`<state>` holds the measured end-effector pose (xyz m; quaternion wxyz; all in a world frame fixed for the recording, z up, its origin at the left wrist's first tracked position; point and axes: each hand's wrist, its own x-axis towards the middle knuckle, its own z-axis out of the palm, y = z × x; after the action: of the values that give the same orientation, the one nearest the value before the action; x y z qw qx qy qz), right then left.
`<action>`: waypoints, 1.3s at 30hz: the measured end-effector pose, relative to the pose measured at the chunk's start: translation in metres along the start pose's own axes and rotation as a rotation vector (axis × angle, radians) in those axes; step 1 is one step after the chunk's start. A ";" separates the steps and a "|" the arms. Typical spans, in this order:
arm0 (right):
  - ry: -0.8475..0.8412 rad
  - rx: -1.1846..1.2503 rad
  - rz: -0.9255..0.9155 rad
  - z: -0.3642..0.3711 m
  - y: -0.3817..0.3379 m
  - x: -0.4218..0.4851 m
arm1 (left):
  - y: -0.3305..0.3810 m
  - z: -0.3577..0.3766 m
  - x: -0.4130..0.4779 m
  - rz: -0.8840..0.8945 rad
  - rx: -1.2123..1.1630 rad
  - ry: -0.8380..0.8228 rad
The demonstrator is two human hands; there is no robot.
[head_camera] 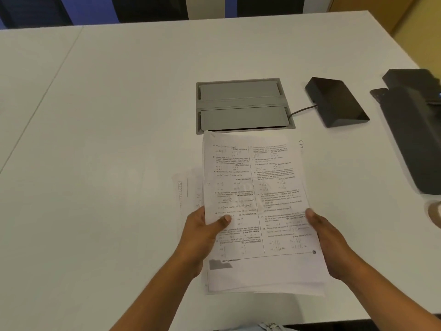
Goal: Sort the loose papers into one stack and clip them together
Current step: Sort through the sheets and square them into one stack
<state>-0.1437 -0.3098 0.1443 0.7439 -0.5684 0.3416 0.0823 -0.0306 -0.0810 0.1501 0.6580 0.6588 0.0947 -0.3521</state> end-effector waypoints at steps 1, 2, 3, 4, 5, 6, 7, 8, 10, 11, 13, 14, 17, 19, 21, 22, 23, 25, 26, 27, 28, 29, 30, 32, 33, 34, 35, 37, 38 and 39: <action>-0.022 -0.025 -0.034 -0.001 0.000 0.000 | -0.001 0.001 0.000 0.009 -0.007 -0.003; -0.048 -0.068 -0.060 -0.001 0.001 0.000 | -0.002 0.002 0.000 0.016 -0.012 -0.008; -0.076 -0.113 -0.072 -0.003 0.003 -0.001 | -0.002 0.003 0.000 0.021 -0.010 -0.012; -0.095 -0.140 -0.072 -0.005 0.005 -0.002 | -0.003 0.002 0.001 0.026 0.005 -0.016; -0.101 -0.147 -0.064 -0.007 0.007 -0.002 | -0.005 0.002 0.002 0.030 0.029 -0.025; -0.102 -0.144 -0.053 -0.008 0.008 -0.004 | -0.008 0.001 0.003 0.032 0.049 -0.037; -0.100 -0.137 -0.043 -0.009 0.009 -0.004 | -0.010 0.000 0.005 0.032 0.060 -0.051; -0.082 -0.135 -0.049 -0.010 0.010 -0.004 | -0.013 0.000 0.007 0.033 0.074 -0.072; -0.023 -0.167 -0.085 -0.015 0.016 -0.003 | -0.021 -0.001 0.011 0.026 0.107 -0.108; 0.009 -0.168 -0.092 -0.018 0.019 -0.003 | -0.027 -0.002 0.015 0.018 0.132 -0.120; 0.046 -0.123 -0.085 -0.023 0.027 -0.003 | -0.042 -0.004 0.023 -0.011 0.223 -0.085; 0.059 -0.100 -0.076 -0.026 0.030 -0.003 | -0.051 -0.006 0.028 -0.019 0.288 -0.036; 0.113 -0.060 -0.061 -0.036 0.040 -0.002 | -0.084 -0.012 0.043 0.027 0.629 0.222; 0.142 -0.055 -0.057 -0.043 0.045 -0.002 | -0.099 -0.015 0.050 0.015 0.779 0.403; 0.169 -0.035 -0.051 -0.048 0.048 -0.003 | -0.108 -0.015 0.057 -0.020 0.846 0.481; 0.184 -0.025 -0.054 -0.050 0.048 -0.004 | -0.112 -0.013 0.060 -0.039 0.891 0.486; 0.197 -0.023 -0.058 -0.053 0.049 -0.005 | -0.114 -0.011 0.063 -0.059 0.930 0.472; 0.212 -0.019 -0.059 -0.056 0.049 -0.006 | -0.119 -0.008 0.069 -0.079 0.952 0.447; 0.215 -0.014 -0.060 -0.058 0.049 -0.006 | -0.121 -0.007 0.072 -0.070 0.950 0.441; 0.217 -0.013 -0.062 -0.059 0.050 -0.006 | -0.123 -0.007 0.075 -0.065 0.941 0.436; 0.218 -0.012 -0.065 -0.060 0.050 -0.007 | -0.125 -0.007 0.078 -0.059 0.917 0.439; 0.220 -0.011 -0.068 -0.060 0.049 -0.007 | -0.126 -0.008 0.080 -0.063 0.873 0.443; 0.222 -0.006 -0.069 -0.061 0.049 -0.008 | -0.126 -0.008 0.082 -0.071 0.821 0.446; 0.227 0.001 -0.065 -0.061 0.049 -0.008 | -0.125 -0.008 0.083 -0.083 0.779 0.454; 0.228 0.001 -0.065 -0.061 0.049 -0.009 | -0.125 -0.007 0.083 -0.086 0.809 0.469; 0.227 0.001 -0.066 -0.061 0.049 -0.009 | -0.125 -0.007 0.083 -0.085 0.872 0.493; 0.229 0.001 -0.066 -0.060 0.048 -0.009 | -0.124 -0.006 0.083 -0.081 0.944 0.515; 0.230 -0.002 -0.065 -0.059 0.048 -0.010 | -0.124 -0.006 0.082 -0.064 1.006 0.536; 0.230 -0.005 -0.065 -0.058 0.048 -0.010 | -0.125 -0.006 0.083 -0.062 0.974 0.526; 0.229 -0.008 -0.064 -0.058 0.047 -0.010 | -0.126 -0.006 0.084 -0.071 0.896 0.510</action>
<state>-0.1997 -0.3432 0.1060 0.6999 -0.5877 0.4057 -0.0054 -0.0412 -0.0888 -0.0009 0.2549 0.9372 0.1146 -0.2085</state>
